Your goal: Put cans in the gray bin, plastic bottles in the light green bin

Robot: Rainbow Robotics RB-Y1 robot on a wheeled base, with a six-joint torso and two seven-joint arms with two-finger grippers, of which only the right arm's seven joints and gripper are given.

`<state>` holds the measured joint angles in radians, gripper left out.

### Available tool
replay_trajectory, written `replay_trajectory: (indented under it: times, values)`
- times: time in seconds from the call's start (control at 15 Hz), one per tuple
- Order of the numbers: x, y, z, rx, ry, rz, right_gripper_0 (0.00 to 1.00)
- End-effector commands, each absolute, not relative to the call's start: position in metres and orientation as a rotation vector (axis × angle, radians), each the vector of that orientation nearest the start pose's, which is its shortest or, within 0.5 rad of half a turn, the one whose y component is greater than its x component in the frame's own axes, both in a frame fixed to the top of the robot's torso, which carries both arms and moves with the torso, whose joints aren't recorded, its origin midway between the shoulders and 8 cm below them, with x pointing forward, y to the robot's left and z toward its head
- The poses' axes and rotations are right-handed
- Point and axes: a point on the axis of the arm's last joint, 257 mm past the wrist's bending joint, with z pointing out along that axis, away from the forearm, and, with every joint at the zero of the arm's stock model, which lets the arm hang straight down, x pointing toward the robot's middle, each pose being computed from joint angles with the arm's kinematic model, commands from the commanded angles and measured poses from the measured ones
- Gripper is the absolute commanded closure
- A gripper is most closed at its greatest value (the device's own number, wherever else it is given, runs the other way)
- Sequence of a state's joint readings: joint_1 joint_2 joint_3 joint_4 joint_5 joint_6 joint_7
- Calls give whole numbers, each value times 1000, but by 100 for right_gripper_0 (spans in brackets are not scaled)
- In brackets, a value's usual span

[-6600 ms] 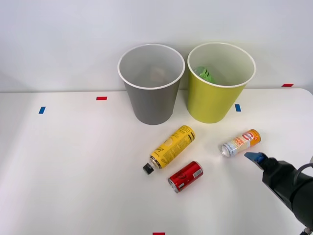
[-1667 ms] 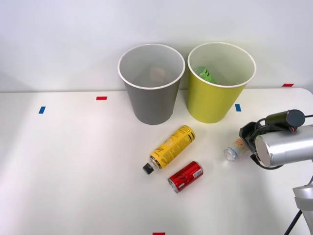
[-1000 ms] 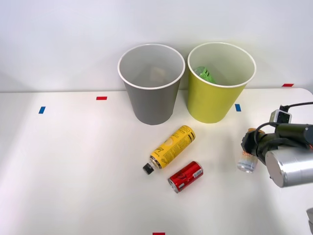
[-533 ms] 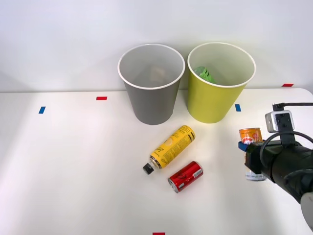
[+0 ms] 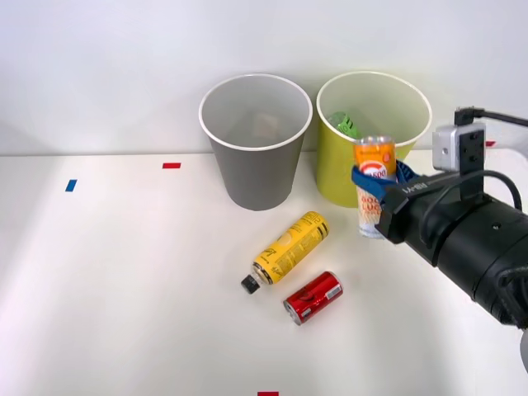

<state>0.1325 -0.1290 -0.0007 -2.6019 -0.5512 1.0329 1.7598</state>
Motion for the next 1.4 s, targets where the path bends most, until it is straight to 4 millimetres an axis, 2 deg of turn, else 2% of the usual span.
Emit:
replay_trajectory:
  times: [0.07,0.2,0.47,0.6,0.8,1.13,1.4]
  values:
    - [417,-101,9,-357,1504,453,100]
    - [438,-83,31,-331,1408,551,100]
    - [469,-51,63,-326,1341,589,100]
    - [488,-35,71,-321,1333,577,100]
    - [519,-17,68,-312,1323,586,100]
    - [557,11,62,-317,1315,577,100]
    - [593,30,48,-290,1271,537,100]
